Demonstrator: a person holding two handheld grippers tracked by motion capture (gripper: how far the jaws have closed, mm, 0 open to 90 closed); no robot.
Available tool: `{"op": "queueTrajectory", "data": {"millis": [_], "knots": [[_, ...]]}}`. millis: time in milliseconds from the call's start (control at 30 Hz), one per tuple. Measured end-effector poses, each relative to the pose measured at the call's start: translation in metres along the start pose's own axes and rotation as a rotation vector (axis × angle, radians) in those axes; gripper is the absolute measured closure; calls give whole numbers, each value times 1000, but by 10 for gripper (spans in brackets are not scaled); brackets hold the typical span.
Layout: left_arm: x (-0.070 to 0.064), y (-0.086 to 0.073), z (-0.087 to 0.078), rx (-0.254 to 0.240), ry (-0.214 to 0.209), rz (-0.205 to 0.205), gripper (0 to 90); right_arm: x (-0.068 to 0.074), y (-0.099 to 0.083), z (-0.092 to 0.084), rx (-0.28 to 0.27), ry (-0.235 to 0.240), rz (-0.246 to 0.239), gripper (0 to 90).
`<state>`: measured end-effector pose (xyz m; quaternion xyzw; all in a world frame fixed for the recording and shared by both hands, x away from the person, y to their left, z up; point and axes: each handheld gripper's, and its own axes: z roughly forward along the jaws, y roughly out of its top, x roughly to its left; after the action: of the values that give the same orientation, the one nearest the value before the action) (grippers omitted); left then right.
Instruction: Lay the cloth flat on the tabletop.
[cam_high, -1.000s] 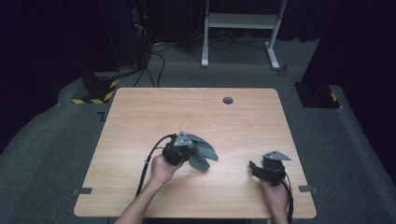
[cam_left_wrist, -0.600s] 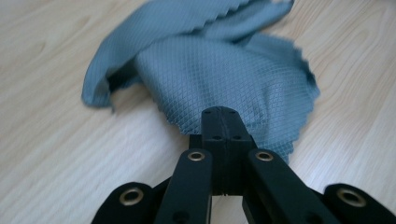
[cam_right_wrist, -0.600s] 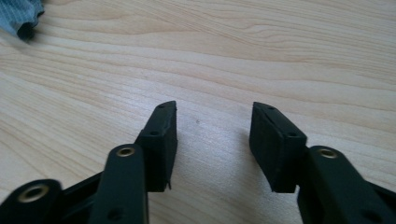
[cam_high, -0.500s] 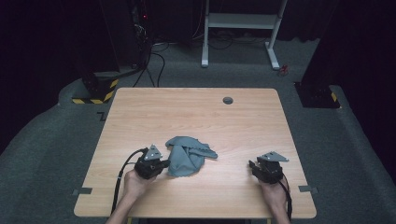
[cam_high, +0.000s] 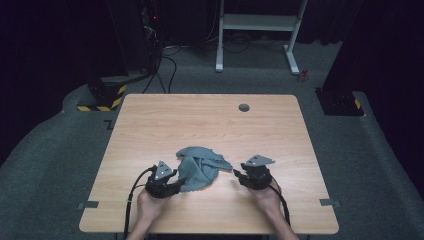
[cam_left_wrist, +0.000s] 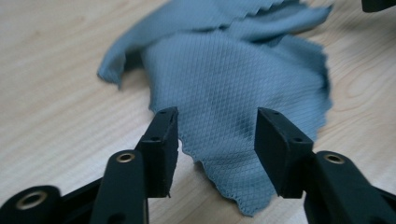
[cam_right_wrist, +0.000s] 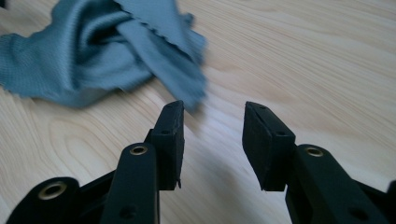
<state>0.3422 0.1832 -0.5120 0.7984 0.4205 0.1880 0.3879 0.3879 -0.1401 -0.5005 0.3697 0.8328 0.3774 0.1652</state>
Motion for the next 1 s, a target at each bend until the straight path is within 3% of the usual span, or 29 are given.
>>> {"op": "queueTrajectory", "data": {"millis": [133,200,233,267,433,500,567,700,900,967,1000], "knots": [[1,-4,3,-22,38,-12,456,12,16,23,68,-9,-26,608],[2,-6,4,-8,53,-1,446,15,21,31,94,-21,-44,689],[2,-8,5,3,65,10,443,15,23,34,109,-15,-53,749],[2,-9,6,14,70,15,438,14,25,38,121,28,-61,870],[5,-12,8,21,83,4,415,12,27,43,160,70,-82,900],[5,-12,8,25,84,-3,402,12,29,40,149,58,-109,900],[7,-12,9,28,75,-24,390,10,33,34,123,51,-100,900],[6,-13,8,30,78,-27,370,1,44,23,61,51,-65,900],[6,-13,8,29,77,-32,365,-14,72,16,38,-3,-50,900],[6,-12,8,31,76,-31,365,-23,89,23,35,-29,7,900],[6,-13,8,32,77,-29,365,-24,95,27,38,-43,12,900]]}}
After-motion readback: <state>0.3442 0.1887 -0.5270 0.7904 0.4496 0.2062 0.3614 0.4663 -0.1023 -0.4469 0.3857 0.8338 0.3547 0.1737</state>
